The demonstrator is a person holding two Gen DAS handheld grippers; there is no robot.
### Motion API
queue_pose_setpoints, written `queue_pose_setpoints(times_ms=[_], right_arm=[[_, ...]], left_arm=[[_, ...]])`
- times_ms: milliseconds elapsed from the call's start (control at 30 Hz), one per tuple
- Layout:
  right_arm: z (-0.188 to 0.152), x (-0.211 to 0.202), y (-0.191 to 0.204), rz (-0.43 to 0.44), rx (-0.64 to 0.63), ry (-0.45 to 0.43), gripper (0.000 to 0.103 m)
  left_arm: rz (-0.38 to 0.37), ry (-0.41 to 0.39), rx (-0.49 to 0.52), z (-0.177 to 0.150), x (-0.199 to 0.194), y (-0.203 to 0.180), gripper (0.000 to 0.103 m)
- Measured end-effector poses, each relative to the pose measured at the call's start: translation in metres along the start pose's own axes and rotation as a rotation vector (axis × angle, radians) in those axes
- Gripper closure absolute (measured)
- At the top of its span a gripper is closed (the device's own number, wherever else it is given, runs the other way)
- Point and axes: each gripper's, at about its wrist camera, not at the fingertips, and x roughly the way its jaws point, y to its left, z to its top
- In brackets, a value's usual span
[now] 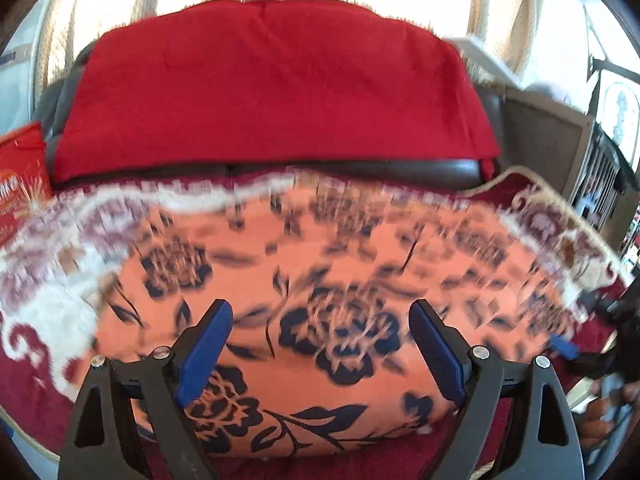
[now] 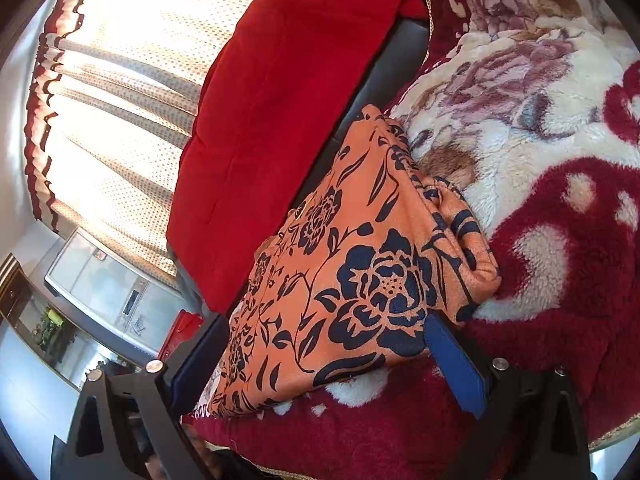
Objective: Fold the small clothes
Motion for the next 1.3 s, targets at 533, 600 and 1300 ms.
queue_pose_setpoints(times_ms=[533, 600, 1300], right_arm=[[-0.002, 0.019, 0.017, -0.099, -0.060, 0.013, 0.004], [-0.002, 0.020, 0.018, -0.108, -0.057, 0.017, 0.004], [-0.007, 0.007, 0.011, -0.146, 0.222, 0.025, 0.004]], left_arm=[[-0.032, -0.001, 0.010, -0.019, 0.017, 0.007, 0.011], [-0.018, -0.011, 0.024, -0.021, 0.015, 0.004, 0.011], [0.038, -0.036, 0.021, 0.015, -0.012, -0.010, 0.011]])
